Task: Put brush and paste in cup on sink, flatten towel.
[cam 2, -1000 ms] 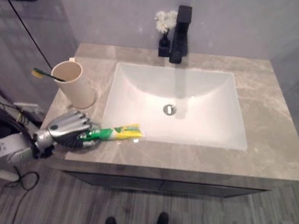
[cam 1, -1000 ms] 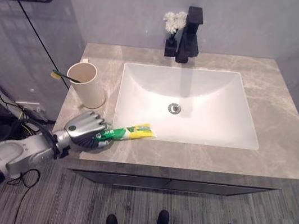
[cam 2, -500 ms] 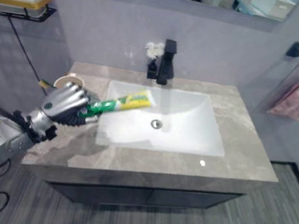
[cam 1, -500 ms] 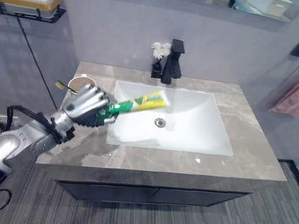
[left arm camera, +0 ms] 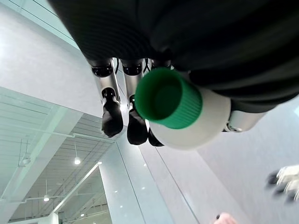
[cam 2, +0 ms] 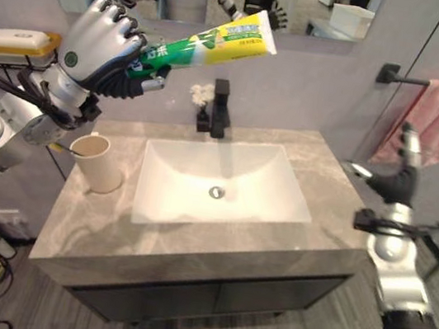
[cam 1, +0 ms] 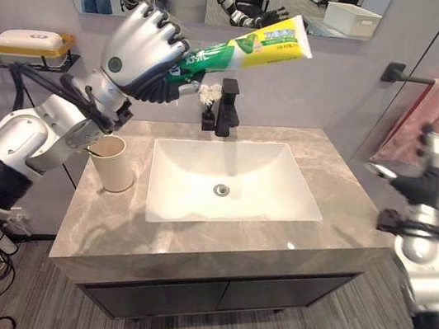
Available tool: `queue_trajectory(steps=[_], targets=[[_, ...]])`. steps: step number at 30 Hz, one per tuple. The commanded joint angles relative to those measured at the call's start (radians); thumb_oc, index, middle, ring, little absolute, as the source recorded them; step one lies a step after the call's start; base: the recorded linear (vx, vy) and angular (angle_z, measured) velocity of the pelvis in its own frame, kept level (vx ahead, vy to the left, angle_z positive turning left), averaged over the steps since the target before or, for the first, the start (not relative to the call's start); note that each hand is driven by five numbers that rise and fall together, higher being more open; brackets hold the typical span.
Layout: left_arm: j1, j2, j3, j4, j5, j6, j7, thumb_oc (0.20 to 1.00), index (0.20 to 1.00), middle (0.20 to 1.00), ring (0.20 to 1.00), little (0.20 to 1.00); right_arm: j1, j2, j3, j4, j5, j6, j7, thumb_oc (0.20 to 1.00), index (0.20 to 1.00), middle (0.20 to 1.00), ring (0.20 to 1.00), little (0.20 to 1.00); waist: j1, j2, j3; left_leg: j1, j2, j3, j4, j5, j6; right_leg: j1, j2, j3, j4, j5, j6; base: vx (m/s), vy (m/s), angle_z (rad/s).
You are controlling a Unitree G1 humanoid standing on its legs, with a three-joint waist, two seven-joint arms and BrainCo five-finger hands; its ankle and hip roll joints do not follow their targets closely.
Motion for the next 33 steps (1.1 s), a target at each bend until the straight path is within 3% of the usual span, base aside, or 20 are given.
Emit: queue_trajectory(steps=[1,4,5,9,13,22,33], targets=[[-0.165,-0.017,0.006,0.043,-0.102,0.039,0.02,0.2,0.2,0.2,0.2,0.2,-0.091,0.017,0.033,0.008,0.216,-0.037,0.124,1.0,1.0,1.0,1.0,1.0,0.046,-0.018,-0.024,0.012,0.07,-0.057,0.011,-0.001,-0.057,0.023,-0.103,0.003,0.009,0.018,0.103,-0.03,-0.016,0.04],[-0.184,-0.023,-0.034,0.047,-0.117,0.033,0.013,0.2,0.2,0.2,0.2,0.2,-0.156,0.083,0.166,-0.015,0.385,-0.039,0.237,1.0,1.0,1.0,1.0,1.0,0.064,-0.02,-0.023,0.013,0.071,-0.059,0.011,0.005,-0.059,0.029,-0.104,-0.005,0.009,0.016,0.1,-0.02,-0.009,0.02],[-0.182,-0.018,-0.047,0.038,-0.124,0.031,0.008,0.2,0.2,0.2,0.2,0.2,-0.2,0.142,0.209,-0.055,0.464,-0.057,0.258,1.0,1.0,1.0,1.0,1.0,0.072,-0.017,-0.019,0.019,0.072,-0.061,0.011,0.002,-0.06,0.039,-0.104,-0.009,0.009,0.01,0.101,-0.01,-0.015,0.04],[-0.171,-0.012,-0.058,0.02,-0.129,0.027,0.002,0.2,0.2,0.2,0.2,0.2,-0.238,0.209,0.246,-0.115,0.53,-0.08,0.287,1.0,1.0,1.0,1.0,1.0,0.083,-0.015,-0.021,0.012,0.072,-0.069,0.011,0.011,-0.059,0.04,-0.106,-0.016,0.009,0.01,0.097,0.0,-0.004,0.01],[-0.148,-0.009,-0.078,0.013,-0.12,0.016,0.008,0.2,0.2,0.2,0.2,0.2,-0.254,0.325,0.263,-0.267,0.596,-0.148,0.313,1.0,1.0,1.0,1.0,1.0,0.099,-0.005,-0.02,0.01,0.069,-0.082,0.011,0.013,-0.058,0.05,-0.11,-0.031,0.009,0.003,0.095,0.01,-0.019,0.06],[-0.127,0.029,-0.088,0.004,-0.095,0.003,0.029,0.2,0.2,0.2,0.2,0.2,-0.235,0.328,0.256,-0.4,0.636,-0.194,0.342,1.0,1.0,1.0,1.0,1.0,0.106,-0.002,-0.024,0.012,0.064,-0.097,0.011,0.01,-0.057,0.066,-0.113,-0.049,0.009,-0.008,0.094,0.02,-0.004,0.07],[-0.09,0.044,-0.073,-0.026,-0.099,-0.021,0.022,0.2,0.2,0.2,0.2,0.2,-0.237,0.289,0.261,-0.456,0.65,-0.199,0.36,1.0,1.0,1.0,1.0,1.0,0.112,-0.01,-0.019,0.02,0.058,-0.091,0.011,0.003,-0.052,0.071,-0.12,-0.047,0.009,-0.008,0.098,0.0,0.0,0.0]])
